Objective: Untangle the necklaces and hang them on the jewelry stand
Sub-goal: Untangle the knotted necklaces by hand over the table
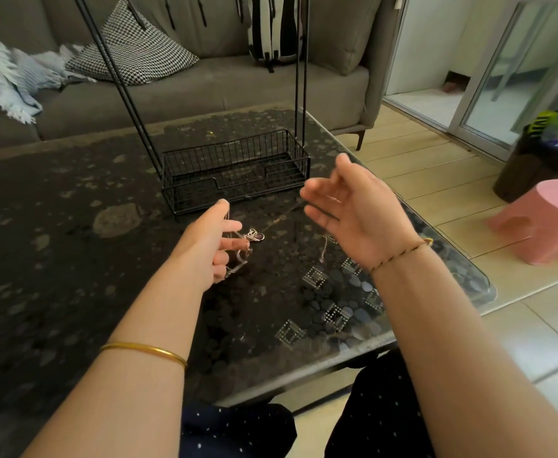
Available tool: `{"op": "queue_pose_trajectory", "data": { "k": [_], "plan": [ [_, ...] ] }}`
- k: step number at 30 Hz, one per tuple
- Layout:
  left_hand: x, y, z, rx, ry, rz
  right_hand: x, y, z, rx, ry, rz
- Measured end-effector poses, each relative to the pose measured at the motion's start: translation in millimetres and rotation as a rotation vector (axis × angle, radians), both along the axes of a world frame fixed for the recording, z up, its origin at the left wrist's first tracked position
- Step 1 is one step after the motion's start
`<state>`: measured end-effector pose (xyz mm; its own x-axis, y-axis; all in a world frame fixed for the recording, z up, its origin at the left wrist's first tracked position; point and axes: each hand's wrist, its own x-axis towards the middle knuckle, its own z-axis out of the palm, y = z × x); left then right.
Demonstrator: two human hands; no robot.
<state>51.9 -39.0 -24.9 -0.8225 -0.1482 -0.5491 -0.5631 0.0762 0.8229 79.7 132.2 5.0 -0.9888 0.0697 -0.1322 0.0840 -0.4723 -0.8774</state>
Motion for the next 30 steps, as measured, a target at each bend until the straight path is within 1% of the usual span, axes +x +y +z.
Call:
{"op": "queue_pose_trajectory", "data": {
  "k": [2,3,4,6,7,8,10,12,14,16,18,20,21,25,28,30],
  "plan": [
    [-0.5,-0.3,-0.2,-0.004,0.009,-0.009,-1.3,-0.7,0.8,-0.122,0.007,-0.037],
    [-0.9,-0.9,-0.3,-0.010,0.014,-0.009,-2.4,-1.0,0.5,-0.079,0.002,-0.071],
    [-0.9,-1.2,0.0,-0.014,0.019,-0.009,-3.4,-0.3,-0.7,0.076,-0.001,-0.121],
    [-1.6,-2.5,0.3,0.003,0.029,-0.005,-5.5,1.2,-7.2,0.583,0.028,-0.198],
    [-1.7,-2.9,0.2,0.019,0.035,-0.004,-6.4,1.6,-11.2,0.822,0.061,-0.201],
    [-1.9,-3.1,0.2,0.030,0.041,-0.003,-6.8,1.7,-15.1,1.013,0.093,-0.169],
    [-2.4,-3.3,-0.3,0.035,0.055,0.000,-6.5,0.9,-21.0,1.268,0.107,-0.009],
    [-3.4,-3.2,-0.1,0.032,0.077,0.013,-5.0,0.0,-23.7,1.403,0.061,0.185],
    [-5.0,-2.5,1.0,0.015,0.104,0.030,-3.8,-0.2,-24.6,1.485,0.011,0.329],
    [-6.4,-1.5,2.9,-0.003,0.132,0.050,-3.0,0.0,-25.7,1.558,-0.017,0.390],
    [-6.6,-0.6,5.0,-0.023,0.155,0.067,-3.6,0.0,-26.6,1.629,-0.015,0.349],
    [-5.4,-0.1,6.6,-0.053,0.160,0.078,-5.1,-0.4,-27.4,1.604,0.018,0.261],
    [-4.4,0.1,7.5,-0.067,0.156,0.082,-6.1,-0.7,-27.7,1.533,0.032,0.214],
    [-4.2,1.7,10.9,-0.102,0.091,0.098,-8.5,-0.7,-22.0,1.132,0.042,-0.005],
    [-3.2,2.1,13.6,-0.076,0.041,0.100,-11.8,0.9,-19.0,0.745,-0.059,-0.152],
    [-3.9,2.9,13.7,-0.072,0.047,0.081,-14.0,2.6,-17.4,0.545,-0.121,-0.221]
  ]
}}
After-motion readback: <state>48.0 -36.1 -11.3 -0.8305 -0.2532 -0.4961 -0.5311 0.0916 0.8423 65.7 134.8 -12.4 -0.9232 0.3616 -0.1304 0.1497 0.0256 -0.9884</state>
